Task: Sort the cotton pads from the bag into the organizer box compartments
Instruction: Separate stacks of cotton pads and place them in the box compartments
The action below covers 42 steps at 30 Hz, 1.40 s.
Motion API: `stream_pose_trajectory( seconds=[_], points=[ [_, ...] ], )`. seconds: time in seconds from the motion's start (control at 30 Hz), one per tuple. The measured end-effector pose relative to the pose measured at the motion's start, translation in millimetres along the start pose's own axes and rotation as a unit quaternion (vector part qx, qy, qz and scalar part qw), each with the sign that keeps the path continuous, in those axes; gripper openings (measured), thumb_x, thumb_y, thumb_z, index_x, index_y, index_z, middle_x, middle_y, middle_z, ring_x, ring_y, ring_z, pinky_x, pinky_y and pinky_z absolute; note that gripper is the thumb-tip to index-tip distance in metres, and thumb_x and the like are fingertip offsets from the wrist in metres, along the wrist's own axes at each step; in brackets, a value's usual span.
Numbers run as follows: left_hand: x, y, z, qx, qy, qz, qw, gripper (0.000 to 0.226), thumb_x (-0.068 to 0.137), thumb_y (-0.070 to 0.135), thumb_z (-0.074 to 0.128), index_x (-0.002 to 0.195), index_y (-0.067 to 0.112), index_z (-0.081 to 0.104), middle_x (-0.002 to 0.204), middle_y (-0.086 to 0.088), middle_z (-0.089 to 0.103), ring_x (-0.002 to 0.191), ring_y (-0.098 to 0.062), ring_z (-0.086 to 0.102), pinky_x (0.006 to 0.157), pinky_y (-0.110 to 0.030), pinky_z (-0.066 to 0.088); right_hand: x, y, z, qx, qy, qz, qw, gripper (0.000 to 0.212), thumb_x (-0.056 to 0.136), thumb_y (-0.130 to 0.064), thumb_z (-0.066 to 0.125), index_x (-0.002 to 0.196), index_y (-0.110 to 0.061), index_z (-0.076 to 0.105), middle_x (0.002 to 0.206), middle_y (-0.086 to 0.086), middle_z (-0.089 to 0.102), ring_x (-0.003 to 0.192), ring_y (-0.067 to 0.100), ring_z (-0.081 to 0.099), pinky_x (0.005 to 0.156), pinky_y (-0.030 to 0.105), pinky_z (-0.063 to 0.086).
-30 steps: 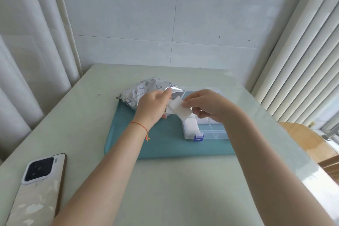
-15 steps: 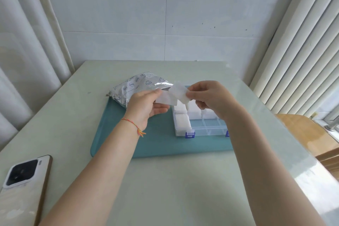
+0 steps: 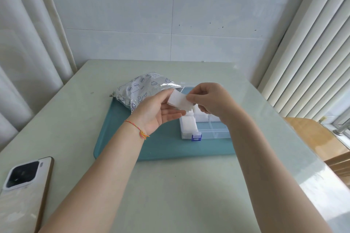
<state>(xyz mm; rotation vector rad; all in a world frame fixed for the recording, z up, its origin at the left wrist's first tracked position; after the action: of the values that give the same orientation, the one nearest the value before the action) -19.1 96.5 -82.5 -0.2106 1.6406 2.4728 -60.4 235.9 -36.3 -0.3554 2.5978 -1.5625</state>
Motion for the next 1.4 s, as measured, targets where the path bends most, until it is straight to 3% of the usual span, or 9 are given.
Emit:
stream_pose_trajectory(
  seconds=[0.27,0.37,0.47,0.63,0.77,0.9,1.07,1.27,1.4],
  points=[
    [2,2,1,0.025,-0.022,0.025,0.999,0.021,0.09,0.022,0.065,0.096,0.003,0.068,0.086,-0.014,0.073,0.071,-0.021,0.073,0.061,-0.022,0.058,-2,4,3,0.003,0.013,0.029,0.999,0.013,0.09,-0.02,0.066,0.089,-0.007,0.061,0.066,0.005,0.065,0.046,0.013,0.049,0.046,0.018,0.042],
    [5,3,-10,0.034,0.031,0.04,0.998,0.006,0.093,0.009,0.063,0.088,0.006,0.067,0.073,-0.008,0.069,0.055,-0.012,0.066,0.048,-0.018,0.051,-3,2,12,0.048,-0.004,0.025,0.999,0.012,0.089,-0.012,0.066,0.088,-0.007,0.056,0.067,0.008,0.064,0.045,0.014,0.054,0.047,0.024,0.043],
    [9,-1,-22,0.033,0.089,0.037,0.995,0.011,0.089,0.016,0.068,0.081,0.015,0.061,0.061,0.001,0.053,0.046,-0.008,0.048,0.037,-0.017,0.032,-5,-4,29,0.087,-0.052,0.01,0.995,0.018,0.088,-0.006,0.067,0.091,-0.008,0.05,0.067,0.009,0.062,0.048,0.02,0.055,0.046,0.028,0.041],
    [11,-13,-9,0.069,0.044,0.005,0.997,0.006,0.09,0.022,0.062,0.089,0.018,0.067,0.07,0.001,0.058,0.06,-0.009,0.052,0.043,-0.019,0.035,-9,-17,45,-0.063,-0.061,-0.049,0.995,0.017,0.084,-0.016,0.071,0.085,-0.015,0.053,0.061,-0.005,0.065,0.048,0.012,0.055,0.049,0.023,0.04],
    [10,-12,-10,0.019,0.043,0.003,0.999,0.011,0.098,0.012,0.053,0.094,0.007,0.063,0.081,-0.003,0.062,0.065,-0.011,0.063,0.053,-0.028,0.057,-14,-28,36,-0.204,-0.03,-0.113,0.972,0.055,0.071,-0.04,0.083,0.113,-0.025,0.05,0.101,-0.005,0.05,0.087,0.01,0.052,0.076,0.026,0.045],
    [5,-10,7,0.058,-0.018,0.013,0.998,0.018,0.098,0.012,0.052,0.111,0.007,0.064,0.091,-0.004,0.068,0.071,-0.013,0.069,0.056,-0.029,0.057,-17,-29,52,-0.316,-0.043,-0.151,0.936,0.085,0.065,-0.056,0.082,0.135,-0.027,0.043,0.127,-0.002,0.041,0.12,0.019,0.038,0.101,0.039,0.035],
    [6,-14,12,0.057,-0.043,-0.002,0.997,0.025,0.099,0.015,0.05,0.121,0.012,0.062,0.1,-0.006,0.066,0.078,-0.014,0.068,0.068,-0.033,0.058,-15,-29,52,-0.359,-0.026,-0.157,0.92,0.066,0.074,-0.049,0.076,0.128,-0.023,0.049,0.124,-0.001,0.043,0.116,0.021,0.04,0.097,0.039,0.033],
    [4,-19,17,0.01,-0.081,-0.029,0.996,0.022,0.099,0.01,0.045,0.106,0.02,0.063,0.084,0.001,0.068,0.071,-0.012,0.068,0.056,-0.026,0.054,-17,-28,55,-0.362,-0.041,-0.173,0.915,0.065,0.073,-0.049,0.075,0.131,-0.038,0.047,0.122,-0.007,0.041,0.117,0.016,0.037,0.096,0.036,0.027],
    [10,-23,7,0.007,-0.046,-0.038,0.998,0.028,0.092,0.0,0.04,0.108,0.011,0.06,0.084,-0.007,0.061,0.066,-0.016,0.061,0.051,-0.026,0.051,-13,-18,46,-0.239,-0.093,-0.109,0.96,0.058,0.08,-0.046,0.074,0.132,-0.038,0.049,0.126,-0.009,0.046,0.116,0.009,0.043,0.1,0.031,0.035]
  ],
)
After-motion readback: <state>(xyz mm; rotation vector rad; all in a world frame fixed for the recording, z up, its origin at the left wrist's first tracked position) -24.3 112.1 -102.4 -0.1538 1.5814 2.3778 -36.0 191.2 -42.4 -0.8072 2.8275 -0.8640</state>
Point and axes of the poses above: each hand's wrist, its own x-axis towards the middle knuckle, its own z-axis out of the palm, y = z × x, the point moved 10 cm from there along x, towards the middle knuckle
